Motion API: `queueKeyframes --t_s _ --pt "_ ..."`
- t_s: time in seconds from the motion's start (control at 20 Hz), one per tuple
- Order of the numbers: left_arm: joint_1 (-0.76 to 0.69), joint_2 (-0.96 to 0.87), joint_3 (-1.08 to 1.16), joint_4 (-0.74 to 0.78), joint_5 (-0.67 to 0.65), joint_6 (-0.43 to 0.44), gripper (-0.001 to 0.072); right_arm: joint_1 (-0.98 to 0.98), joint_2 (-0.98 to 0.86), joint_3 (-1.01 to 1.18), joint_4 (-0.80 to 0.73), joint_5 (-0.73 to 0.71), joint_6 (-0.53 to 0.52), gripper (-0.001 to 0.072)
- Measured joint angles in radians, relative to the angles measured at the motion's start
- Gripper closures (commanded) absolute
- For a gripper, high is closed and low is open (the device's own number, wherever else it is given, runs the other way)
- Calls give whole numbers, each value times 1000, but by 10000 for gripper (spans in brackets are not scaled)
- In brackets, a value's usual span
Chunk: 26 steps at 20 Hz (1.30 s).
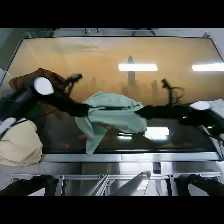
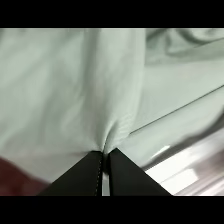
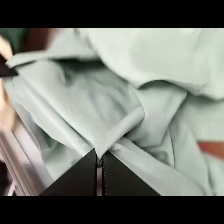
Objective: Fold the shirts.
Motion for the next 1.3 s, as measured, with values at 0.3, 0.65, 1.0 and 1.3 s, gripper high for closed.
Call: queueKeyframes --t_s 0.3,0.65,1.0,1.3 --pt "202 178 202 -347 -79 175 681 -313 306 160 129 178 42 692" --pt "512 363 398 -803 -212 302 679 -413 602 352 212 188 47 691" --pt "767 357 195 -889 -186 336 677 -418 475 365 51 51 90 691" --pt "650 -6 71 -927 3 442 677 -305 -5 350 -3 -68 74 691"
